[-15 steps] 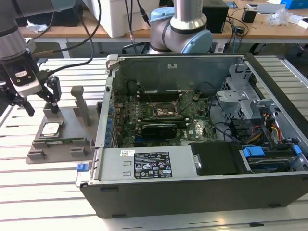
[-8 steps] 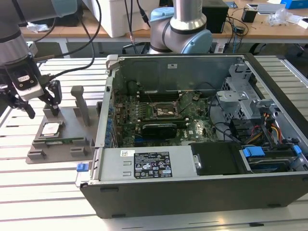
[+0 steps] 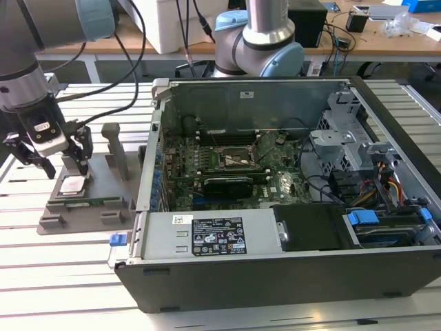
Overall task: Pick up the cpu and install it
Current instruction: 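Pick up the cpu and move it towards the insertion slot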
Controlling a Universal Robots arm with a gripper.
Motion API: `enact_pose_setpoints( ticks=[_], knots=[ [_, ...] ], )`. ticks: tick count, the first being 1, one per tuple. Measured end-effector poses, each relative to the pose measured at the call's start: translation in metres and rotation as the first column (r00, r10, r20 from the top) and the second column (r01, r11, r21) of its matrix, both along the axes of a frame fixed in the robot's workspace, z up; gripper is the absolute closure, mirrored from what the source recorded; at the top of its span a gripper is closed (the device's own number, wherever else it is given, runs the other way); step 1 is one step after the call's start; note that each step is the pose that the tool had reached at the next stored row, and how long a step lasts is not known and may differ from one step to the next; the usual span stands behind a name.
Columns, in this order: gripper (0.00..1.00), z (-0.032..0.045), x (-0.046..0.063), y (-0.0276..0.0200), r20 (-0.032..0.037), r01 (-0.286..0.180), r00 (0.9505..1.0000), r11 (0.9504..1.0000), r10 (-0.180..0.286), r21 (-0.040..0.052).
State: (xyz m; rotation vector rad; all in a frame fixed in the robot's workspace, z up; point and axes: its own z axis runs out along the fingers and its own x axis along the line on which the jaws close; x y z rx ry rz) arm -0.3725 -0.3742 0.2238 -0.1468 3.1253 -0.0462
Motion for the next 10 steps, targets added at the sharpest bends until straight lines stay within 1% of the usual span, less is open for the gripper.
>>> enact_pose_setpoints(
  ticks=[1, 3, 4, 7, 10],
  knots=[
    [0.34, -0.0043, 0.0, 0.0, 0.0, 0.0, 1.0, 1.0, 0.0, -0.0001],
    [0.34, -0.0104, 0.0, 0.0, 0.0, 0.0, 1.0, 1.0, 0.0, -0.0001],
    [0.34, -0.0153, -0.001, 0.0, 0.0, 0.0, 1.0, 1.0, 0.0, 0.0],
    [0.34, -0.0212, -0.002, 0.0, 0.0, 0.0, 1.0, 1.0, 0.0, 0.0],
    [0.34, -0.0239, -0.002, 0.0001, 0.0, 0.0, 1.0, 1.0, 0.0, 0.0003]
  ],
)
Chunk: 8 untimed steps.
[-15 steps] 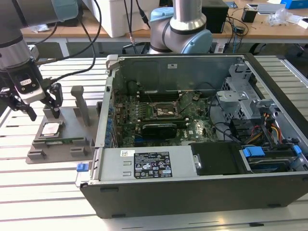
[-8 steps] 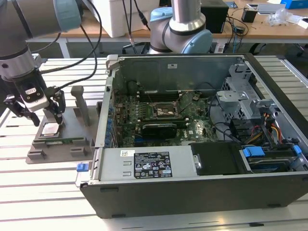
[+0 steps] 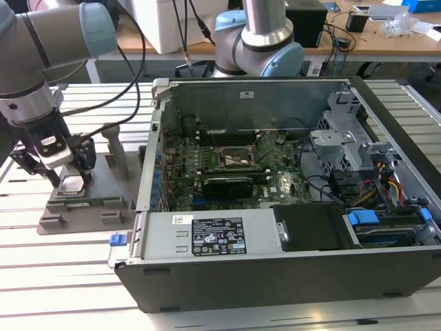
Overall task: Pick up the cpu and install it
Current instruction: 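Pick up the cpu and move it towards the insertion slot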
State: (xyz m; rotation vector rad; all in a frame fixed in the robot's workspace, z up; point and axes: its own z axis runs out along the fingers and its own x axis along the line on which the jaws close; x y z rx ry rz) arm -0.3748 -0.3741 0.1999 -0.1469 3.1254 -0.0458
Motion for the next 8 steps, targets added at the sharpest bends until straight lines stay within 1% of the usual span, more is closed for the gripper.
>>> enact_pose_setpoints(
  ticks=[8],
  knots=[
    [0.34, -0.0049, -0.0019, 0.0007, -0.0002, 0.0, 1.0, 1.0, 0.0, -0.0001]
  ],
)
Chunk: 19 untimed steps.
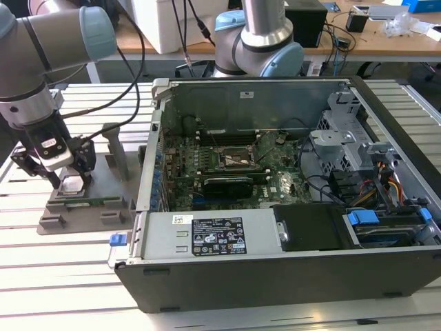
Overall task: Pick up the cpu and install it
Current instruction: 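Pick up the cpu and move it towards the insertion slot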
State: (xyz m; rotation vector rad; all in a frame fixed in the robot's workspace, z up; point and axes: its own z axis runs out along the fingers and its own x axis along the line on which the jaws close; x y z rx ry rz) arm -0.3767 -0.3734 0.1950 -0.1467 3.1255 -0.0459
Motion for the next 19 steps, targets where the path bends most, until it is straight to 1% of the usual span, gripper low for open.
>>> enact_pose_setpoints(
  ticks=[6, 10, 15, 16, 17, 18, 19],
  knots=[
    [0.34, -0.0019, -0.002, 0.0009, 0.0002, 0.021, 0.9998, 0.9998, -0.021, -0.0002],
    [0.34, -0.0055, -0.0023, 0.0009, 0.0, 0.021, 0.9998, 0.9998, -0.021, -0.0003],
    [0.34, -0.0063, -0.0022, 0.0009, 0.0001, 0.021, 0.9998, 0.9998, -0.021, -0.0002],
    [0.35, -0.0063, -0.0022, 0.0009, 0.0001, 0.021, 0.9998, 0.9998, -0.021, -0.0002],
    [0.42, -0.0063, -0.0022, 0.0009, 0.0, 0.021, 0.9998, 0.9998, -0.021, -0.0003],
    [0.45, -0.0063, -0.0022, 0.0009, 0.0001, 0.021, 0.9998, 0.9998, -0.021, -0.0003],
    [0.45, -0.0064, -0.0022, 0.0009, 0.0002, 0.021, 0.9998, 0.9998, -0.021, -0.0002]
  ],
)
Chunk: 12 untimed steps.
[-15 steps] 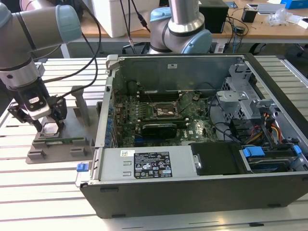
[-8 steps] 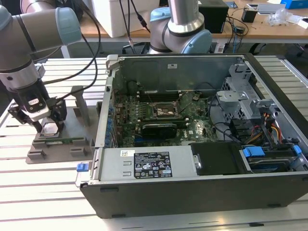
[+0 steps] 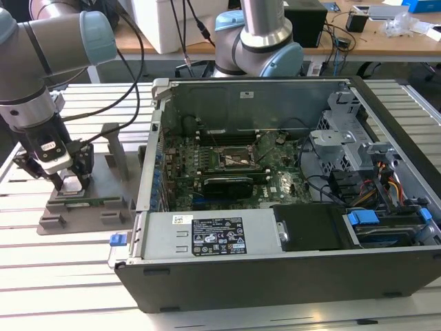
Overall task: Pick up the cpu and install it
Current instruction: 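Pick up the cpu and move it towards the insertion slot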
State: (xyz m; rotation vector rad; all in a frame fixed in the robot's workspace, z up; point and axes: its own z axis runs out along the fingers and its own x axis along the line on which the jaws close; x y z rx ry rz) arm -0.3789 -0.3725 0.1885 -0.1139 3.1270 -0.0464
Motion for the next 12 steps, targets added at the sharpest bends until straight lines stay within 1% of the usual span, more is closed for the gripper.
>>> enact_pose_setpoints(
  ticks=[7, 8, 9, 10, 12],
  knots=[
    [0.45, -0.0001, 0.0, 0.0, 0.0, 0.0, 1.0, 1.0, 0.0, 0.0],
    [0.45, 0.0008, 0.0, 0.0001, 0.0007, 0.0, 1.0, 1.0, 0.0, 0.0003],
    [0.45, 0.0059, 0.0, 0.0, 0.0002, 0.0, 1.0, 1.0, 0.0, 0.0],
    [0.45, 0.0132, 0.0, 0.0, 0.0001, 0.0, 1.0, 1.0, 0.0, 0.0],
    [0.45, 0.0255, 0.0, 0.0001, 0.0001, 0.0, 1.0, 1.0, 0.0, 0.0]
  ],
)
